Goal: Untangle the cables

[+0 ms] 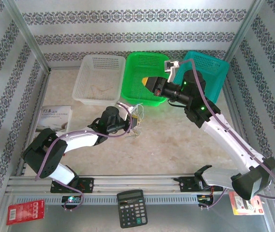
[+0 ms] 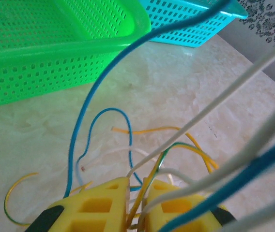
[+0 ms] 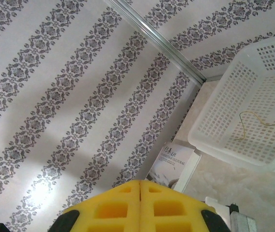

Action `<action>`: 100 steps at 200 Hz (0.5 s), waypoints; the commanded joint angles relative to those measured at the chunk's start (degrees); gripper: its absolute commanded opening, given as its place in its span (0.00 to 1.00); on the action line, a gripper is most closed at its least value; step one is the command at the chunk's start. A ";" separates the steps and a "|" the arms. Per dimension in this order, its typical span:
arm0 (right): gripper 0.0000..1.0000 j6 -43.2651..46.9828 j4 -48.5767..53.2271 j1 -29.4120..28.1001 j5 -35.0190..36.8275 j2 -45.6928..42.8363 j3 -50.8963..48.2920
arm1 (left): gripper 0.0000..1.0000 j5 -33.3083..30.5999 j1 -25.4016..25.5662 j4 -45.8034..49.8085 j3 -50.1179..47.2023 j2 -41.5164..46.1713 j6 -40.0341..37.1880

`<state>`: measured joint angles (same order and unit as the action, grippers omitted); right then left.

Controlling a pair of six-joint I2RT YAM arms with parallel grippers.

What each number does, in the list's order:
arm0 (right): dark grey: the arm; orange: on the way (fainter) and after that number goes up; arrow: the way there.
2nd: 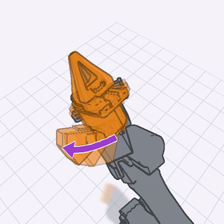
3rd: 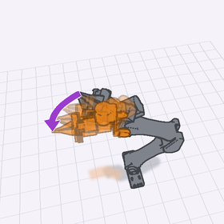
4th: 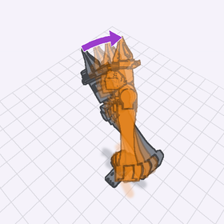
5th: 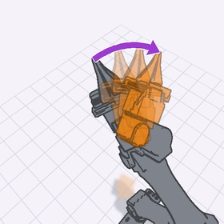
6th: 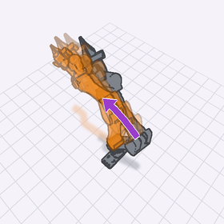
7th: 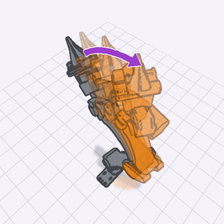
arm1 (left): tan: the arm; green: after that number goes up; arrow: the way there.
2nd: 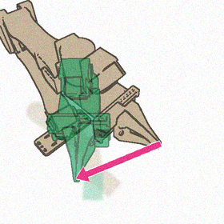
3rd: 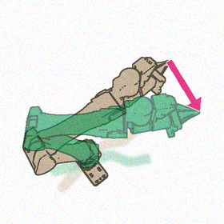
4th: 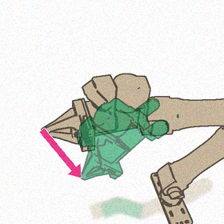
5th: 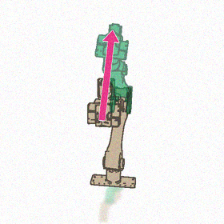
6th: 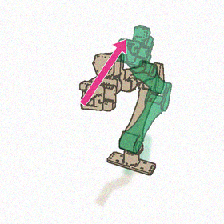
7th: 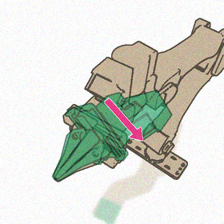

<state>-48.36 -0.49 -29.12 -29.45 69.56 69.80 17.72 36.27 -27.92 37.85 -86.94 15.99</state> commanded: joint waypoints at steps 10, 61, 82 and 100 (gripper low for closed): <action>0.00 -1.27 -6.22 0.38 -0.98 -1.68 -0.43 | 0.41 -1.13 -0.41 2.38 -2.82 1.71 1.72; 0.00 -0.67 -6.70 -0.39 -1.44 -2.67 -8.32 | 0.77 -2.33 -0.50 5.95 -3.09 9.80 1.07; 0.00 0.48 -5.89 -1.05 -0.98 -3.02 -10.15 | 0.83 -2.52 -0.51 7.76 -2.50 13.40 0.63; 0.00 1.34 -5.41 -1.54 -0.44 -3.11 -11.18 | 0.84 -2.74 -0.56 8.73 -1.81 15.33 0.28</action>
<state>-48.99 -4.51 -29.56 -29.67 68.01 59.96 15.81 36.27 -22.33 34.70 -74.26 17.12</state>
